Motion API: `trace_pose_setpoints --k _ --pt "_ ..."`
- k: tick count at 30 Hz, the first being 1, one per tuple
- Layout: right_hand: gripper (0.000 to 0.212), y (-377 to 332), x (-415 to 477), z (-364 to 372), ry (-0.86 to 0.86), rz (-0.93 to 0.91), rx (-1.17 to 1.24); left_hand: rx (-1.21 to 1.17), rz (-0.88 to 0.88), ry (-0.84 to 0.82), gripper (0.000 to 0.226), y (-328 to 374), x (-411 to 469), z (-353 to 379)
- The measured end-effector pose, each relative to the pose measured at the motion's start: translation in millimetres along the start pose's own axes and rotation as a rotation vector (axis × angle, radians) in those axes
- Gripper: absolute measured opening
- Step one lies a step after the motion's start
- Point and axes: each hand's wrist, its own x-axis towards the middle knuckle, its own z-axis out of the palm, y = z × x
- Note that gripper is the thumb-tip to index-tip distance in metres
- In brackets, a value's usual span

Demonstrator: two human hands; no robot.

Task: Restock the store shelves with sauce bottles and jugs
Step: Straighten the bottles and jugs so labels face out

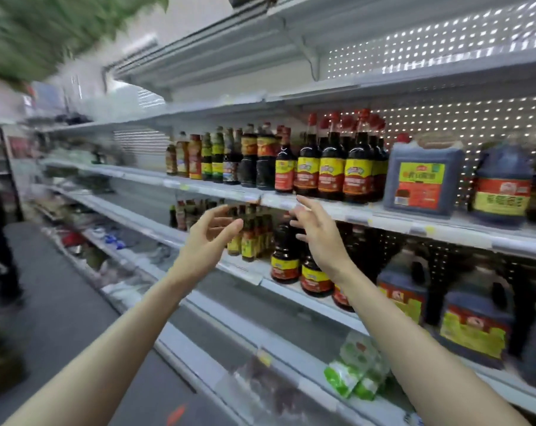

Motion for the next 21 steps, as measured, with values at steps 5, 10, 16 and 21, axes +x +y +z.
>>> trace_pose_setpoints --k 5,10,16,21 --pt "0.041 15.6 36.1 93.2 -0.076 0.003 0.051 0.017 -0.038 0.097 0.048 -40.8 19.2 -75.4" --pt "0.04 36.9 84.7 176.9 -0.116 -0.011 0.063 0.066 -0.041 0.123 0.047 -84.4 61.1 -133.0" --pt "0.036 84.5 158.8 265.3 -0.123 -0.046 0.061 0.134 -0.017 0.097 0.039 -156.8 130.3 -190.1" --pt "0.04 130.1 228.0 332.9 -0.11 0.027 0.059 0.132 -0.052 0.05 0.048 -222.8 198.9 -235.8"
